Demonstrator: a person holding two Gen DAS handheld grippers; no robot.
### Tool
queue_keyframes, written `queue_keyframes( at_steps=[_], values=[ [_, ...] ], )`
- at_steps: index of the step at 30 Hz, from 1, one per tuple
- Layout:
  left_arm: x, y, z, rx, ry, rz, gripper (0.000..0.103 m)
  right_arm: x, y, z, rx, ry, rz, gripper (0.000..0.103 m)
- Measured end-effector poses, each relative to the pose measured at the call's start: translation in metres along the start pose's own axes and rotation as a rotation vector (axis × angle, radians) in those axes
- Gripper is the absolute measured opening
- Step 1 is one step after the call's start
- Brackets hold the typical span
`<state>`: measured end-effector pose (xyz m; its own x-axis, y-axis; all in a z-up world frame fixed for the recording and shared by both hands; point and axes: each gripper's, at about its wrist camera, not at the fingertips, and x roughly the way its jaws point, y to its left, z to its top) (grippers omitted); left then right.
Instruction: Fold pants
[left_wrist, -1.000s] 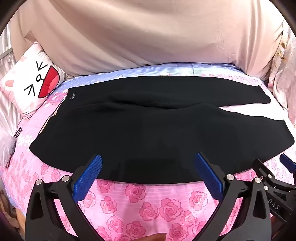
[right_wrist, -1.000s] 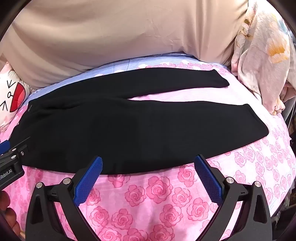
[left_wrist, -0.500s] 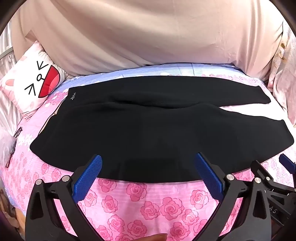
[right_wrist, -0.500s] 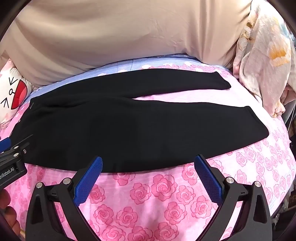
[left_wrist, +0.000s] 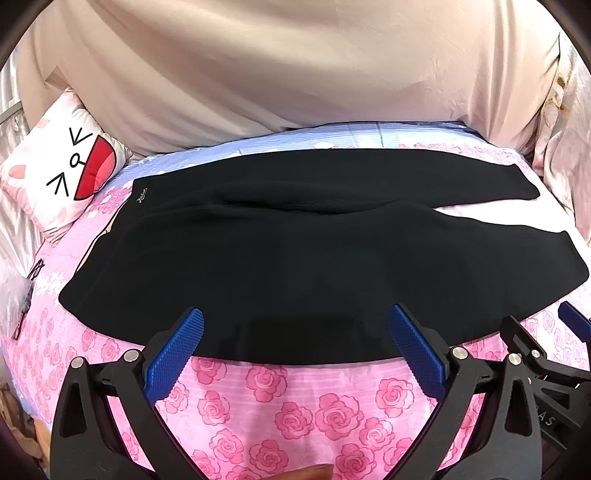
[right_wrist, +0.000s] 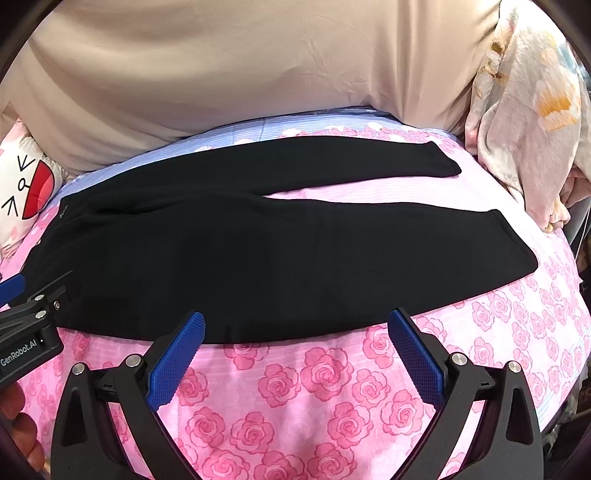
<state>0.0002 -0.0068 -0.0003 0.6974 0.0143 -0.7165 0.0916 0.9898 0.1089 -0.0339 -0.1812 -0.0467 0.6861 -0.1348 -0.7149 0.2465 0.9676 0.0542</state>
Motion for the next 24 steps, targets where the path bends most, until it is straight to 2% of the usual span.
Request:
queue_keyframes(
  at_steps=[24],
  values=[
    [0.011, -0.008, 0.002, 0.011, 0.006, 0.002, 0.098, 0.010, -0.009, 0.002, 0.006, 0.025, -0.006, 0.098]
  ],
)
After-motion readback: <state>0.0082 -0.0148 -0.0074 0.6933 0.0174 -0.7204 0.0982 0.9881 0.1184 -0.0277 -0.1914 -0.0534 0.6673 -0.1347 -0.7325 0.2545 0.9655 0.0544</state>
